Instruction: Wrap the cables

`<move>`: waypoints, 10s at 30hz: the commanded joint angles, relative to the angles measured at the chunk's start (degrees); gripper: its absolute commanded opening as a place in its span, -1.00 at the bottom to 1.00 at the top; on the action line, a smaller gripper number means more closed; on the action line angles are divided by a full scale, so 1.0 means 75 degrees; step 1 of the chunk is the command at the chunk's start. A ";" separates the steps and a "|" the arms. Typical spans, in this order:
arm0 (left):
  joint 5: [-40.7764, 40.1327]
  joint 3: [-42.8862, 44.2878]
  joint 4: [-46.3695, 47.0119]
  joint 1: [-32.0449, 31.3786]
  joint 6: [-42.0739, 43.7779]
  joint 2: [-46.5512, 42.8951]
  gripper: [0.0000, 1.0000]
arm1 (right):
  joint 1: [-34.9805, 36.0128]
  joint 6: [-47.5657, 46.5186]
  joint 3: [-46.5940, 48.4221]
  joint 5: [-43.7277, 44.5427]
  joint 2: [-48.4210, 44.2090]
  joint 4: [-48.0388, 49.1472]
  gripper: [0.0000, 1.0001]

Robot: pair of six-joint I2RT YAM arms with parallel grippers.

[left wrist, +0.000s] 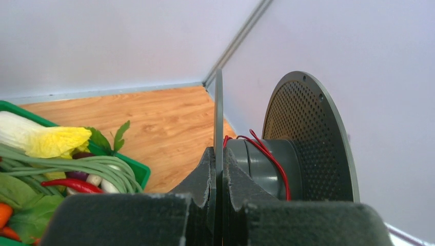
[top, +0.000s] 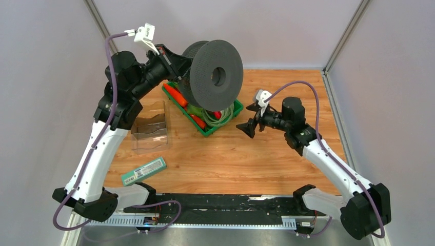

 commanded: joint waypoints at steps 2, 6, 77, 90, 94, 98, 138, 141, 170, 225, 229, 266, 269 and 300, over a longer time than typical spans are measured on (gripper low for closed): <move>-0.1307 0.0757 0.0046 0.0007 -0.0749 0.0020 -1.00 | 0.0624 -0.1196 -0.0409 0.1083 -0.0750 0.0396 0.89; -0.1602 0.1086 -0.0238 0.0007 -0.1102 0.0279 -1.00 | 0.0683 -0.0953 -0.0504 0.1764 -0.0739 0.0548 0.92; -0.3512 0.0699 0.1322 -0.0016 -0.4067 0.0314 -1.00 | 0.1808 0.8928 0.2649 0.5187 0.3620 0.1802 -0.51; -0.3488 0.0699 0.1251 -0.0016 -0.4172 0.0303 -1.00 | 0.1820 0.9209 0.2625 0.4768 0.3913 0.1849 -0.59; -0.3523 0.0629 0.1205 -0.0016 -0.4149 0.0267 -1.00 | 0.1820 0.9151 0.2684 0.4742 0.3937 0.1931 -0.98; -0.3722 0.0477 0.1053 -0.0016 -0.3857 0.0209 -1.00 | 0.1809 0.8730 0.2520 0.4497 0.3750 0.1873 -1.00; -0.3875 0.0546 -0.1350 0.1425 -0.0130 0.2646 -1.00 | 0.4937 -0.1759 0.0668 0.1742 -0.1465 -0.2452 -1.00; -0.3700 0.0640 -0.1292 0.1437 0.0011 0.2681 -1.00 | 0.4961 -0.2005 0.0738 0.1625 -0.1419 -0.2358 -1.00; -0.1872 -0.2182 -0.0367 -0.0086 0.3467 0.1429 -1.00 | 0.4270 -0.6225 0.4487 0.1800 0.0831 -0.1011 -1.00; -0.0896 -0.0403 0.0069 0.1976 -0.4828 0.0572 -1.00 | 0.0564 -0.1549 0.3504 0.1518 0.1113 -0.0494 -1.00; -0.1565 -0.0134 -0.0844 0.1917 -0.4969 0.0700 -1.00 | 0.1793 -0.2471 0.3597 0.2407 0.1171 -0.0822 -1.00; -0.0055 -0.1165 0.2843 -0.0519 -0.2883 0.2832 -1.00 | 0.2537 -0.7303 0.1595 0.6980 0.1008 0.1263 -1.00; 0.0039 -0.1223 0.3499 -0.0952 -0.3023 0.3488 -1.00 | 0.1835 -0.7221 0.0975 0.6840 0.0692 0.1123 -1.00; 0.0028 0.1929 0.6384 -0.4399 -0.5344 1.0005 -1.00 | -0.4318 -0.9106 -0.5179 0.4415 -0.4360 -0.0788 -1.00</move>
